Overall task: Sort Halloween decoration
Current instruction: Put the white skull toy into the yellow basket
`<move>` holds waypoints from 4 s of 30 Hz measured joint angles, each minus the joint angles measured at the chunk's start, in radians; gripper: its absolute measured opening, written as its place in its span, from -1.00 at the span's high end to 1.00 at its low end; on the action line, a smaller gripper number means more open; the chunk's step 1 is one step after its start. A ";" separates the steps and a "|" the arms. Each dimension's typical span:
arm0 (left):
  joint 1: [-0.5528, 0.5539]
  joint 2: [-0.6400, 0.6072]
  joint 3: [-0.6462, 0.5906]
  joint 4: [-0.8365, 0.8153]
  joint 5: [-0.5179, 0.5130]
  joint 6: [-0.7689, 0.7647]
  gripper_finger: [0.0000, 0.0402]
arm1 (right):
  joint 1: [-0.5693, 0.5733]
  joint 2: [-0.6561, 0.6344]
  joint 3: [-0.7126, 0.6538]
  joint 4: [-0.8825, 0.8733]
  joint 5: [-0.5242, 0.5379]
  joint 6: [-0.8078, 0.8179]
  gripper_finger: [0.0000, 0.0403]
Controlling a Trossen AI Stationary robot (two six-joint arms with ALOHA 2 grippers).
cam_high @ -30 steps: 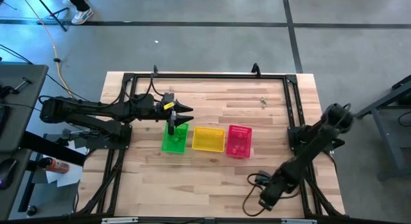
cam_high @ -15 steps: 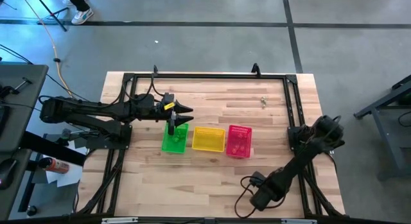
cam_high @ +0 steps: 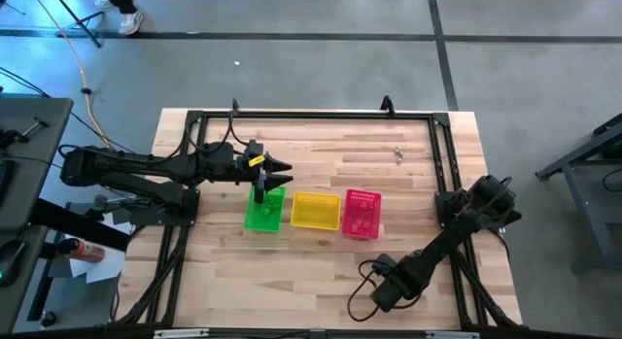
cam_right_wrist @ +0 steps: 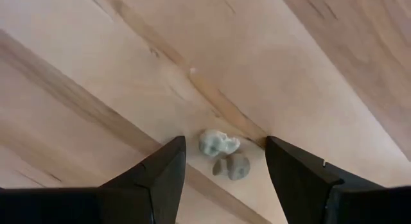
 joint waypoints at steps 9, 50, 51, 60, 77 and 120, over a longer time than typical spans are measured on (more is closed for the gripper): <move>0.000 0.000 0.000 0.000 0.000 -0.022 0.04 | 0.018 0.000 -0.001 -0.009 -0.060 -0.007 -0.03; 0.011 0.000 0.000 -0.029 0.002 -0.022 0.04 | -0.005 0.033 0.002 0.032 -0.108 -0.026 0.64; 0.015 0.000 0.000 -0.029 0.003 -0.022 0.04 | -0.005 0.031 0.002 0.033 -0.106 -0.030 0.64; 0.041 0.000 0.000 -0.029 0.003 -0.022 0.04 | -0.002 -0.037 -0.003 -0.046 -0.045 -0.035 0.65; 0.094 0.000 0.000 0.019 0.000 -0.022 0.04 | -0.100 -0.258 -0.001 -0.253 0.260 -0.251 0.65; 0.094 0.000 0.001 0.444 0.001 -0.065 0.04 | -0.731 -0.029 0.001 0.555 0.102 -1.335 0.65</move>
